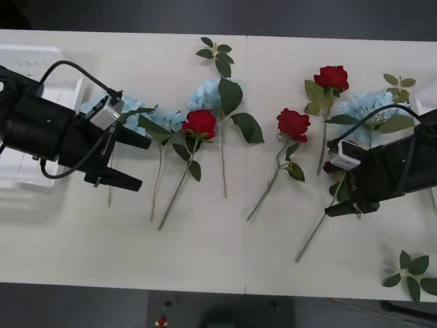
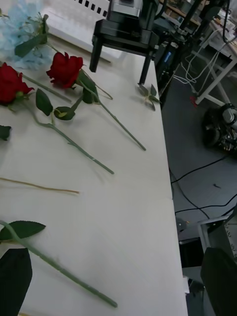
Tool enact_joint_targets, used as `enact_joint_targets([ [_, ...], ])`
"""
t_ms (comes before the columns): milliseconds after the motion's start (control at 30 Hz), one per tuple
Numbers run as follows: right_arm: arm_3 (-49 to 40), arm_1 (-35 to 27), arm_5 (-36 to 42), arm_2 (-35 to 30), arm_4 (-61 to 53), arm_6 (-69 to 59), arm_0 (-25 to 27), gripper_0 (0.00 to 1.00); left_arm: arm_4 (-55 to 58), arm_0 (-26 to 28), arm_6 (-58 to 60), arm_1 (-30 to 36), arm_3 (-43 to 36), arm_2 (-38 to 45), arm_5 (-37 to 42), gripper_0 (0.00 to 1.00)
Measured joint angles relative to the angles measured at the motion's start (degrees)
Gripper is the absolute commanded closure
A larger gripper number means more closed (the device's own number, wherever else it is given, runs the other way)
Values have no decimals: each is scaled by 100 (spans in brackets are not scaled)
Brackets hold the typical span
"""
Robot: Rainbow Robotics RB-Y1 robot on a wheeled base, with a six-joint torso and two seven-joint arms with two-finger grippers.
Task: Put the red flowers into the right box and the blue flowers into the left box
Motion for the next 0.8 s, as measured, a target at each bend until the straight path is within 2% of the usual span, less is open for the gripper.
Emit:
enact_joint_targets([
  [133,200,-14,540,-675,-388,0,125,0,71,-42,0,409,-3,17,-239,0],
  [300,235,-369,429,-1147,-858,0,97,0,-25,-44,0,1009,-74,-1,-610,0],
  [433,235,-822,521,-1111,-995,-362,-120,0,-265,-45,233,1472,-102,-110,-837,0],
  [633,-35,-1342,330,-857,-843,-3527,-420,0,-1199,-45,2707,2004,-100,-140,-1055,0],
  [800,-30,-1409,316,-803,-726,-3131,-389,0,-1576,-45,3027,2088,149,-140,-1082,0],
])
